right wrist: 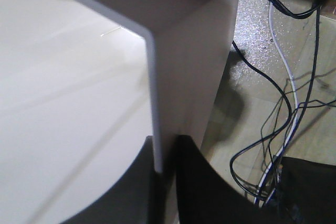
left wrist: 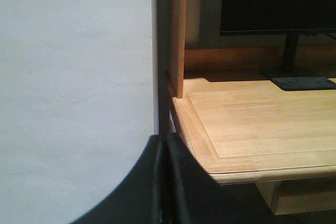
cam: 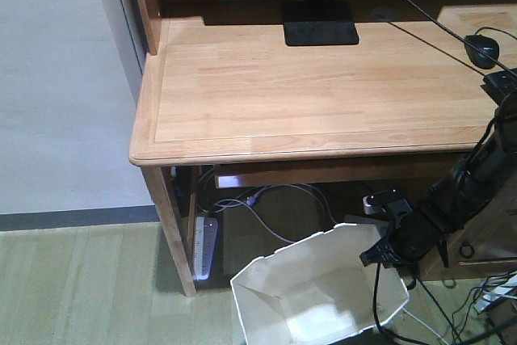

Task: Move trash bin to bedside with robot
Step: 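Drag the gripped bin out from under the desk toward the robot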

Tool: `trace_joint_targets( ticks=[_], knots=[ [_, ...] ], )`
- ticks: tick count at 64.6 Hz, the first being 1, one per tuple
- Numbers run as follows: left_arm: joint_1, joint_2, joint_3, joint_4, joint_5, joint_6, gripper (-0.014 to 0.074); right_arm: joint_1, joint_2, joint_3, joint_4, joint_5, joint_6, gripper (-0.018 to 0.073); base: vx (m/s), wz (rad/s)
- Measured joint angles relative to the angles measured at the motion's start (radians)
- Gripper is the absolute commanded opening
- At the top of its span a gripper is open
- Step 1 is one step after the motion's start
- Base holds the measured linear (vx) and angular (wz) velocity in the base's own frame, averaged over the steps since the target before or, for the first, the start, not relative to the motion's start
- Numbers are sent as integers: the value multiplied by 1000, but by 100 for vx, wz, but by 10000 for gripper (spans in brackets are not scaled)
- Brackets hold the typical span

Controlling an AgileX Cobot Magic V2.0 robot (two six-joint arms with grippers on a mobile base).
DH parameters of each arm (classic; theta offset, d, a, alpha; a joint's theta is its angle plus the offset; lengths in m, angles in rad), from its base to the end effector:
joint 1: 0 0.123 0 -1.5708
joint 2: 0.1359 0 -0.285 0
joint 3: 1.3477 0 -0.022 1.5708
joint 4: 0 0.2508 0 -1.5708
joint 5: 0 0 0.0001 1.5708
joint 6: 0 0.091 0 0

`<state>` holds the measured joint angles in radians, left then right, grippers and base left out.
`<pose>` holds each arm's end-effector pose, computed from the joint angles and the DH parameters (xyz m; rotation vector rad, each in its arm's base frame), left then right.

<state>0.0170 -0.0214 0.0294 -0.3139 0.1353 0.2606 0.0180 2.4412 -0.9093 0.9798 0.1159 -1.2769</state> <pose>0.0560 -0.0029 0.1927 -0.0227 1.6205 -0.0597 0.2994 0.0142 -0.0610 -0.4900 3.0251 0.1328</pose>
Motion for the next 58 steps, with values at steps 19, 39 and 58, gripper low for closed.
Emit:
trace_joint_targets(
  ticks=[19, 39, 58],
  knots=[
    [0, 0, 0, 0, 0, 0, -6, 0, -41, 90, 35, -49, -24, -4, 0, 0],
    [0, 0, 0, 0, 0, 0, -6, 0, -122, 128, 35, -62, -57, -4, 0, 0],
    [0, 0, 0, 0, 0, 0, -6, 0, -133, 128, 44, -57, -64, -4, 0, 0]
  ],
)
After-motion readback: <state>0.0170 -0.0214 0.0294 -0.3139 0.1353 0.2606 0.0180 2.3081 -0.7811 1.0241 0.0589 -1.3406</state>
